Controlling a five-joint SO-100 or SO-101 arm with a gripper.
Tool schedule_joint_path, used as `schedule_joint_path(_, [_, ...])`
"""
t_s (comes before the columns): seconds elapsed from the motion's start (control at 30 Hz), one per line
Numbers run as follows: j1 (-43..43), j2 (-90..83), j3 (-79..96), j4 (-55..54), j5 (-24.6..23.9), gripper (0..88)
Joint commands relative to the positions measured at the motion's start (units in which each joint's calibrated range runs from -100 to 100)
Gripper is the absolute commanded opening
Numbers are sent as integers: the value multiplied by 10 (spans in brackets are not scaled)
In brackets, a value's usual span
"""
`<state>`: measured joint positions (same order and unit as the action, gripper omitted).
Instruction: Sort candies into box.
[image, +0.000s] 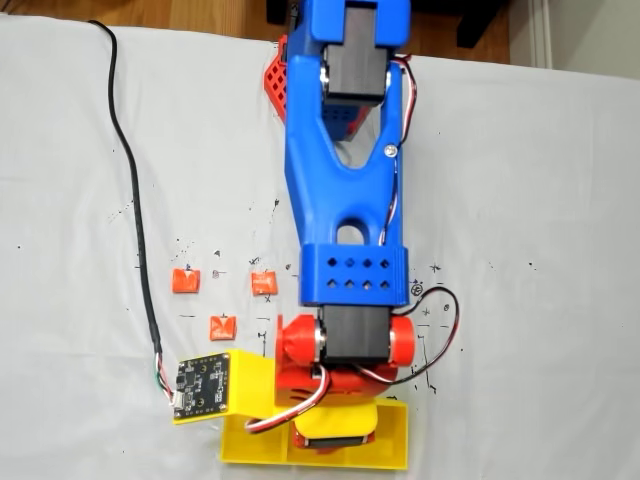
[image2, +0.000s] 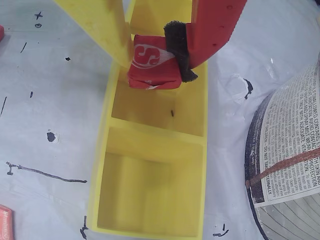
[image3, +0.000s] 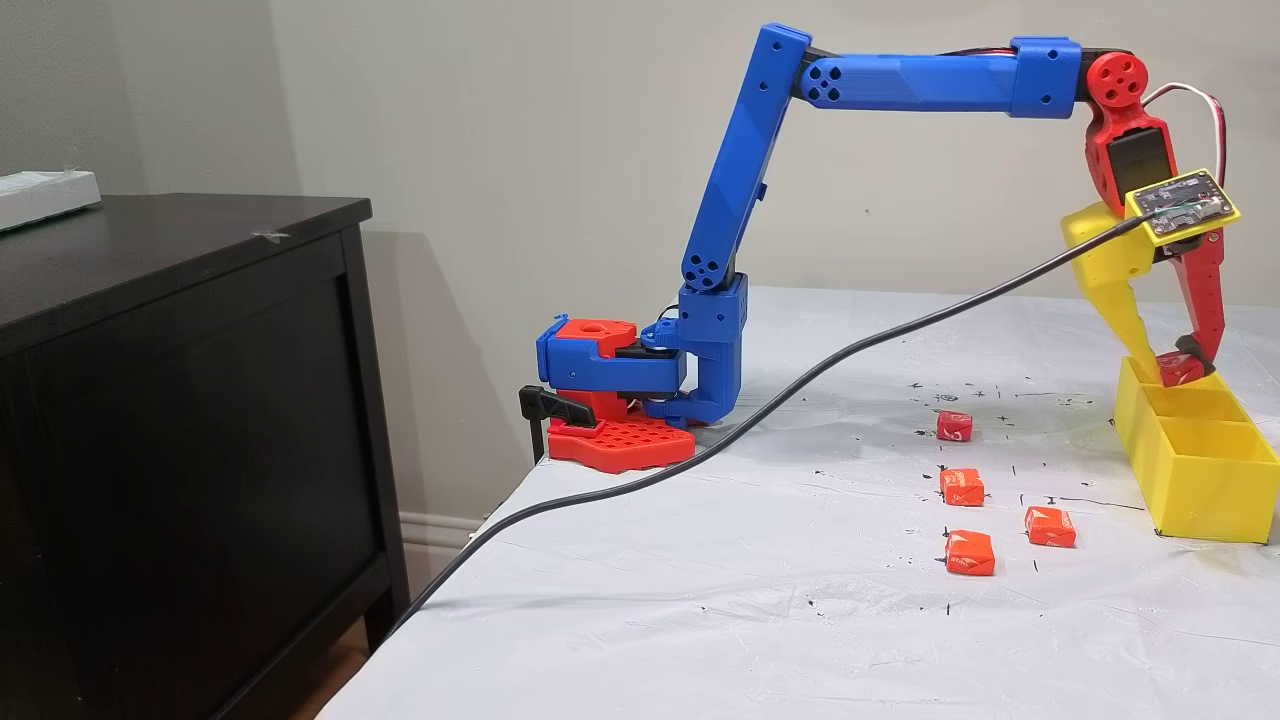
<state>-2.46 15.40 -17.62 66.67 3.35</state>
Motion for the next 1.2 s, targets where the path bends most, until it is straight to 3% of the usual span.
schedule_joint_path(0.0, [-3, -20, -57, 3, 3, 158])
schedule_joint_path(0.17, [-4, -22, -57, 10, 2, 278])
schedule_joint_path(0.37, [-6, -27, -57, 13, 2, 308])
schedule_joint_path(0.53, [-5, -44, -50, 20, 2, 232])
schedule_joint_path(0.8, [-9, -105, -6, 26, 2, 2])
schedule_joint_path(0.97, [-16, -141, 23, 67, 6, 2])
schedule_joint_path(1.17, [-29, -259, 180, 89, 27, 8])
